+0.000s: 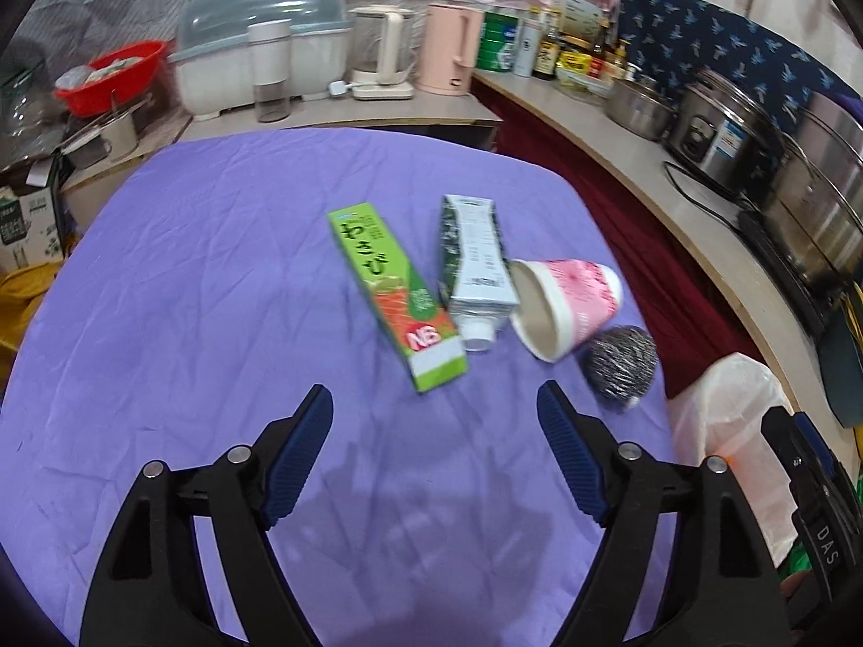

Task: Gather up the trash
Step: 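Move both tools back over the wasabi box and steel scrubber, then grasp the green wasabi box with the left tool while the right grasps the steel scrubber, then carry the wasabi box and scrubber over the bin and open both tools, then move both tools back over the milk carton and pink cup, then grasp the white milk carton with the left tool while the right grasps the pink paper cup rim, then carry the carton and cup over the bin and open both tools to drop them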

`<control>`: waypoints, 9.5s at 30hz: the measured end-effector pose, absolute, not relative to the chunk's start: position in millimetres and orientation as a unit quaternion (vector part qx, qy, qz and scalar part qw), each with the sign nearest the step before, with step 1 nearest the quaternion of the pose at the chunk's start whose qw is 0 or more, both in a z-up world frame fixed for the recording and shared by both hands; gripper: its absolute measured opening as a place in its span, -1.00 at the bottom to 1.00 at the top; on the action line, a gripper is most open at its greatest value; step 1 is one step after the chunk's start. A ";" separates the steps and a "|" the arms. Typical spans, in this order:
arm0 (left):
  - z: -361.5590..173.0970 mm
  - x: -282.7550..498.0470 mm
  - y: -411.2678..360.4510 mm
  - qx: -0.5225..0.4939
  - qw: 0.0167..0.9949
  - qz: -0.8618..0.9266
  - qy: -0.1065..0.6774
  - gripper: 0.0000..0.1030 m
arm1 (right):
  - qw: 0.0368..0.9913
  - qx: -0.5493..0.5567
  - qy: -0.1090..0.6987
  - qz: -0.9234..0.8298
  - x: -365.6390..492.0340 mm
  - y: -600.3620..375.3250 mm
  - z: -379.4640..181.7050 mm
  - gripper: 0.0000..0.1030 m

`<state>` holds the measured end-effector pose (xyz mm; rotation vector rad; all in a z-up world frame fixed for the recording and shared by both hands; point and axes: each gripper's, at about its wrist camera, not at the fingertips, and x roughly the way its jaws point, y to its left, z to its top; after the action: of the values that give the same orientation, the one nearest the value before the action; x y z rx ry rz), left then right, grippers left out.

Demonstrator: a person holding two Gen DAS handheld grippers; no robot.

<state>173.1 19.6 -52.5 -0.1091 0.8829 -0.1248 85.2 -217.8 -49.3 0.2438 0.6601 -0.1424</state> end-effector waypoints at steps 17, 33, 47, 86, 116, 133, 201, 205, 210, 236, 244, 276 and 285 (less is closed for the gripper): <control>-97.3 227.5 26.6 -0.061 0.883 -0.043 0.462 0.71 | 0.926 0.105 0.359 -0.048 156.9 -186.7 -86.7 0.33; -123.7 261.8 36.7 -0.072 0.876 -0.014 0.477 0.61 | 0.918 0.106 0.381 -0.039 194.8 -182.3 -113.7 0.34; -124.5 273.5 37.0 -0.052 0.880 -0.010 0.473 -0.23 | 0.911 0.106 0.396 -0.042 208.5 -177.2 -131.5 0.20; 11.8 116.7 -29.5 -0.019 0.919 -0.132 0.371 -0.29 | 0.955 0.111 0.266 -0.075 51.1 -217.6 -3.4 0.06; -12.5 63.7 -169.6 0.073 0.888 -0.238 0.386 -0.29 | 0.930 0.163 0.279 -0.177 -12.6 -336.5 -33.0 0.06; -37.0 68.8 -186.9 0.088 0.871 -0.248 0.415 -0.29 | 0.918 0.180 0.295 -0.194 -7.9 -351.3 -53.0 0.12; -53.2 193.2 28.1 -0.042 0.898 -0.070 0.433 0.13 | 0.933 0.100 0.343 -0.053 128.0 -175.8 -66.2 0.37; -60.6 211.1 46.0 -0.053 0.895 -0.060 0.439 0.14 | 0.930 0.084 0.357 -0.032 159.1 -148.3 -82.5 0.37; -66.8 233.4 55.8 -0.059 0.894 -0.053 0.441 0.30 | 0.925 0.079 0.371 -0.024 192.7 -128.1 -102.1 0.36; -99.7 298.9 -25.0 -0.022 0.882 -0.116 0.456 0.59 | 0.910 0.108 0.392 -0.078 223.2 -176.2 -132.0 -0.66; -122.1 314.2 -30.3 -0.020 0.867 -0.107 0.486 0.13 | 0.910 0.114 0.390 -0.077 216.9 -181.8 -130.9 -0.80; -1.8 173.4 -24.9 -0.023 0.907 -0.147 0.393 0.00 | 0.950 0.107 0.282 -0.082 99.8 -196.5 -15.1 -0.93; 23.5 112.8 -77.2 0.008 0.907 -0.203 0.368 0.00 | 0.949 0.122 0.258 -0.135 38.9 -246.8 2.9 -0.94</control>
<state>112.8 -77.2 23.5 0.0164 0.7601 -0.4188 38.9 -246.8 2.9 0.2475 0.5249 -0.2744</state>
